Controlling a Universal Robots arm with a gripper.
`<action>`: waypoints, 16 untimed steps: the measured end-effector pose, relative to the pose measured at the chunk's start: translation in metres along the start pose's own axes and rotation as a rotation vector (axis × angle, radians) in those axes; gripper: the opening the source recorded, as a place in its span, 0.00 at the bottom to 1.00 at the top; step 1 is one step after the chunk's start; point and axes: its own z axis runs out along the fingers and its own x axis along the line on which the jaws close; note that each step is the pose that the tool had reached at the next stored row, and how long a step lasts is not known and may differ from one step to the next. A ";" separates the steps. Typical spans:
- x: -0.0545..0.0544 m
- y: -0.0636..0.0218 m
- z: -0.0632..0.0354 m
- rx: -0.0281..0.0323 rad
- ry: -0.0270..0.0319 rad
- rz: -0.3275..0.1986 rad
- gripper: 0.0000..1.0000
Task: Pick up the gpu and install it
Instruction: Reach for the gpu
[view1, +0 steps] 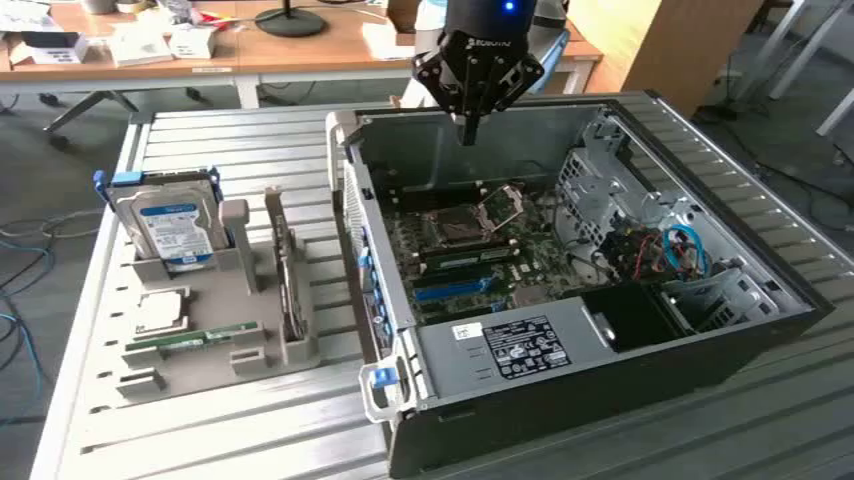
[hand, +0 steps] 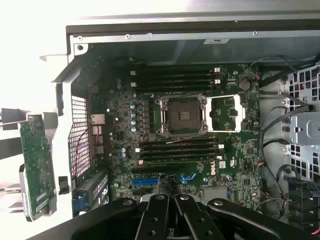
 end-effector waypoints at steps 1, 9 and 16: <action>0.000 0.0000 0.0000 0.0000 0.0000 0.000 0.11; 0.000 0.0000 0.0000 0.0000 0.0000 0.000 0.11; 0.003 -0.0002 0.0000 0.0000 0.0000 0.000 0.11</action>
